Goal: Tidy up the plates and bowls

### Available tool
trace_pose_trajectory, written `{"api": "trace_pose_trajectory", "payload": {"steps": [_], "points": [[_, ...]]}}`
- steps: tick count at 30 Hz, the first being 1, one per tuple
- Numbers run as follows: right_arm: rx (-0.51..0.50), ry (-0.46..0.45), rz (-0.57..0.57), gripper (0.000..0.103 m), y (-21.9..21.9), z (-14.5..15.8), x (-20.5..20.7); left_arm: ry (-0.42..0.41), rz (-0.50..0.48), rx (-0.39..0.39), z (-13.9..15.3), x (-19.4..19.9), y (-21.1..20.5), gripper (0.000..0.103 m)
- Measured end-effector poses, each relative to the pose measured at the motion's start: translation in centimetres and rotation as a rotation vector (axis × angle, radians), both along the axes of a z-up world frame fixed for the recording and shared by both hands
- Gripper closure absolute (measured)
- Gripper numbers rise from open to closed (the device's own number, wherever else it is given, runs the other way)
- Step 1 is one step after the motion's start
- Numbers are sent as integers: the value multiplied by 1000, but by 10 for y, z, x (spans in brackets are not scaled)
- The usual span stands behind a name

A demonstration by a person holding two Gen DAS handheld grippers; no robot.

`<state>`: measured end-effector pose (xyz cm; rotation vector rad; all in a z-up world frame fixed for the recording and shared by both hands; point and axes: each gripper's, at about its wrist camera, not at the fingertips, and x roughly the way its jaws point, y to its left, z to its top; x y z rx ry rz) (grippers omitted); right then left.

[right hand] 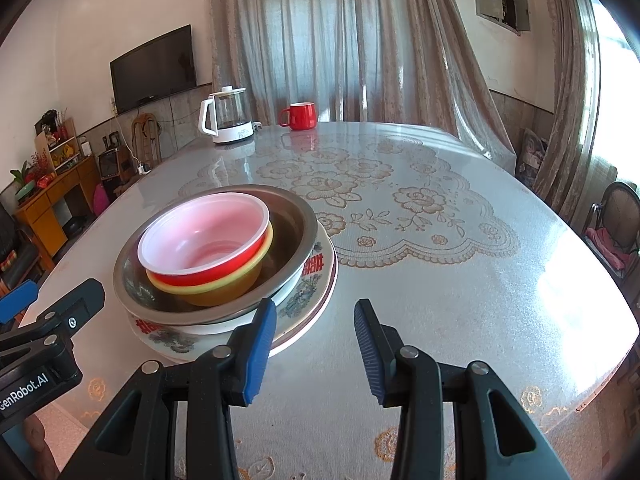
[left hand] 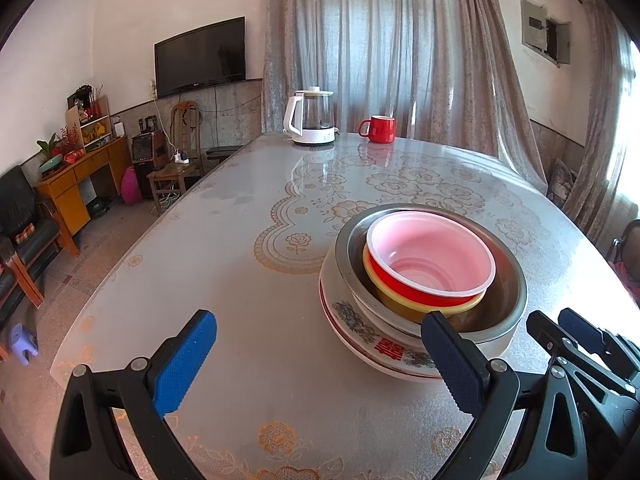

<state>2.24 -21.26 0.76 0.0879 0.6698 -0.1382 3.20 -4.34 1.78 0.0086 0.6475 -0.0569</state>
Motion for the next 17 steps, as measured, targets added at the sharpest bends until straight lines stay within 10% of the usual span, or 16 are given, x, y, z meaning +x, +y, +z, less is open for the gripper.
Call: {"api": "trace_pose_trajectory", "payload": {"steps": [17], "points": [[15, 16, 0, 62, -3, -6, 3, -9, 28, 5, -2, 2, 3, 1]]}}
